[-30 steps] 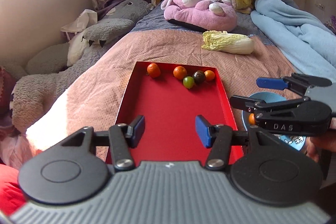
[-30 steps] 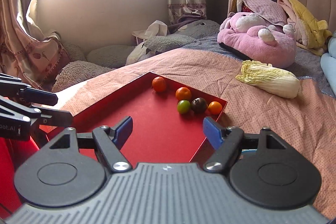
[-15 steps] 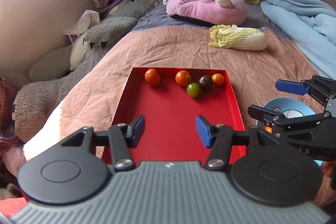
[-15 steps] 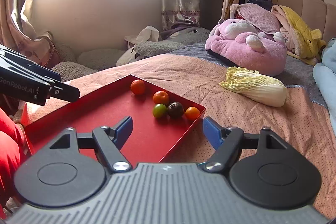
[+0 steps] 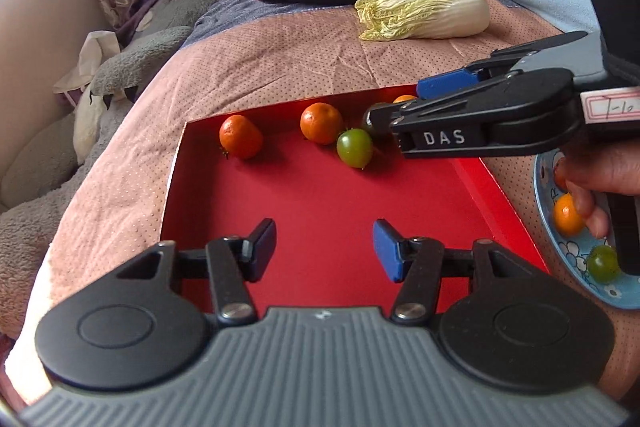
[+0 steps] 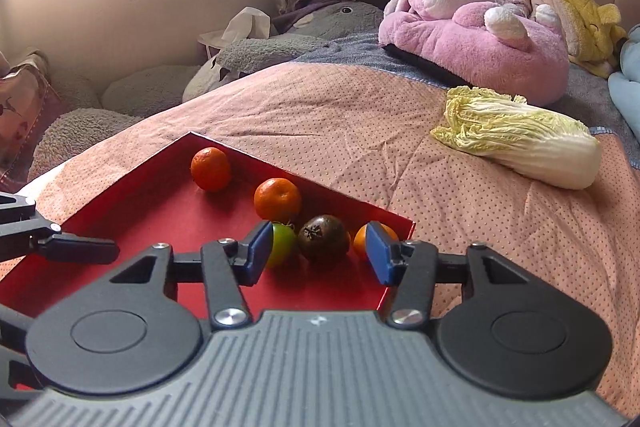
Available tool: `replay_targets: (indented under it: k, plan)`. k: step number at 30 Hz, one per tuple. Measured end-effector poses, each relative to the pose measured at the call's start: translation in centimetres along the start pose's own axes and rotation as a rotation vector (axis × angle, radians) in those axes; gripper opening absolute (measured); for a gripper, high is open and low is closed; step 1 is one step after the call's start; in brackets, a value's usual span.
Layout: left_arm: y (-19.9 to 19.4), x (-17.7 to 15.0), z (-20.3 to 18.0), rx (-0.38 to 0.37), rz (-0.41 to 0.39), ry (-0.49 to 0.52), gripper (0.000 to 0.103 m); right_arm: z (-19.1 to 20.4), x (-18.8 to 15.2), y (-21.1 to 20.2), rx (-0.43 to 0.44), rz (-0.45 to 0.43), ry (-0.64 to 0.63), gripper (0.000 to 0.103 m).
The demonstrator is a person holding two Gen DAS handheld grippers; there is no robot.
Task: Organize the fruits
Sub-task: 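Move the right tool over the red tray toward the dark brown tomato, then grasp the dark brown tomato with the right gripper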
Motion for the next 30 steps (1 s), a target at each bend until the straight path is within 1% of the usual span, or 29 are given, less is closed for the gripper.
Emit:
replay_targets:
  k: [2, 4, 9, 13, 16, 19, 20, 21, 22, 24, 26, 28, 30]
  plan:
    - [0.6, 0.6, 0.1, -0.015, -0.003, -0.016, 0.056, 0.1, 0.0, 1.3, -0.007, 0.023, -0.020, 0.053]
    - [1.6, 1.1, 0.2, -0.010, 0.005, -0.027, 0.056, 0.2, -0.1, 2.3, -0.019, 0.043, -0.029, 0.050]
    - [3.2, 1.7, -0.2, -0.016, 0.030, -0.040, 0.056, -0.7, 0.1, 3.5, -0.011, 0.033, 0.005, 0.050]
    - [3.6, 1.7, -0.1, -0.019, 0.056, -0.061, 0.056, -1.1, 0.4, 3.7, 0.046, 0.053, 0.044, 0.050]
    - [3.5, 1.7, 0.4, 0.000, 0.059, -0.083, 0.056, -1.1, 0.0, 3.1, 0.097, 0.080, 0.043, 0.051]
    - [3.2, 1.9, 1.3, 0.006, 0.065, -0.139, 0.057, -0.6, -0.5, 2.7, 0.120, 0.095, -0.024, 0.051]
    - [3.1, 1.9, 1.4, 0.006, 0.075, -0.138, 0.058, -0.4, -0.5, 2.4, 0.118, 0.092, -0.066, 0.051]
    - [3.0, 1.8, 1.4, 0.014, 0.070, -0.144, 0.056, -0.2, -0.4, 2.2, 0.095, 0.093, -0.106, 0.051]
    - [2.9, 1.7, 1.5, 0.025, 0.066, -0.145, 0.056, 0.1, -0.4, 1.8, 0.062, 0.094, -0.173, 0.051]
    - [2.8, 1.5, 1.4, 0.024, 0.070, -0.127, 0.056, 0.2, -0.4, 1.3, 0.032, 0.103, -0.255, 0.050]
    - [3.1, 1.5, 1.3, 0.025, 0.075, -0.121, 0.057, 0.6, -0.6, 1.6, -0.015, 0.110, -0.358, 0.050]
    - [3.4, 1.6, 1.2, 0.024, 0.079, -0.128, 0.057, 1.0, -0.6, 2.6, -0.007, 0.132, -0.408, 0.050]
    - [3.4, 1.7, 1.0, 0.014, 0.079, -0.130, 0.057, 1.7, -0.4, 3.3, -0.015, 0.111, -0.454, 0.050]
Point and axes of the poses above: each gripper's, at about its wrist camera, not at the fingertips, and y roughly the way its jaws point, z to its left, x to its top, the point moved 2 cm from there along y, roughly the way its jaws point, and after that the axes turned 5 degrees about -y, right-handed, at the moved point
